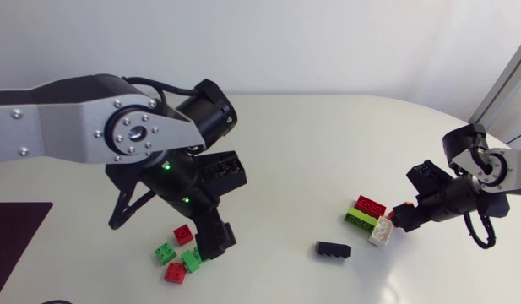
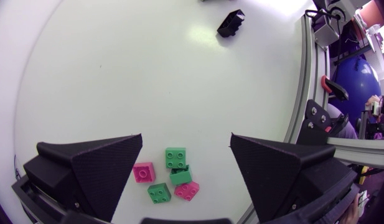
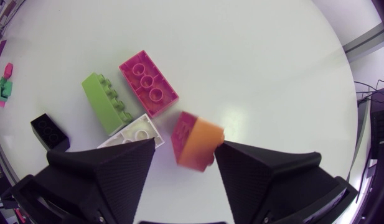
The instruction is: Sort duplo bricks by size, large to the right and small to the left
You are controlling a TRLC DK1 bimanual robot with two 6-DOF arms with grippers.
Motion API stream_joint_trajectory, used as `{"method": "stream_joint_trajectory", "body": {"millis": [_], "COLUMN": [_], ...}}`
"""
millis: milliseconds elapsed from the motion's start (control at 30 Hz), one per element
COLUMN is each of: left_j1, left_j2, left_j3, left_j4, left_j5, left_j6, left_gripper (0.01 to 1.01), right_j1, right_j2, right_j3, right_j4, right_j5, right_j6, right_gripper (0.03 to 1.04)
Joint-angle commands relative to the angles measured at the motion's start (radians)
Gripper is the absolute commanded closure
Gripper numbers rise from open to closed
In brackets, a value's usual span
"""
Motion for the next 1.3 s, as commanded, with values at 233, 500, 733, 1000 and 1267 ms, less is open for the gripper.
{"method": "stream_joint_trajectory", "body": {"millis": [233,500,733,1000,1267], "left_j1": [0.060,0.060,0.063,0.070,0.092], "left_j2": [-0.168,-0.260,-0.296,-0.315,-0.332], "left_j3": [-0.044,-0.123,-0.153,-0.169,-0.182], "left_j4": [-0.069,-0.077,-0.077,-0.077,-0.077], "left_j5": [-0.025,-0.045,-0.046,-0.048,-0.048], "left_j6": [-0.052,-0.101,-0.116,-0.124,-0.116], "left_gripper": [0.046,0.046,0.046,0.046,0.046], "right_j1": [0.231,0.450,0.517,0.563,0.617], "right_j2": [-0.305,-0.280,-0.245,-0.081,0.036], "right_j3": [-0.008,-0.108,-0.132,-0.123,-0.120], "right_j4": [-0.177,-0.174,-0.166,-0.082,0.034], "right_j5": [-0.040,-0.080,-0.095,-0.089,-0.017], "right_j6": [-0.019,-0.135,-0.233,-0.253,-0.220], "right_gripper": [0.08,0.08,0.08,0.14,0.79]}}
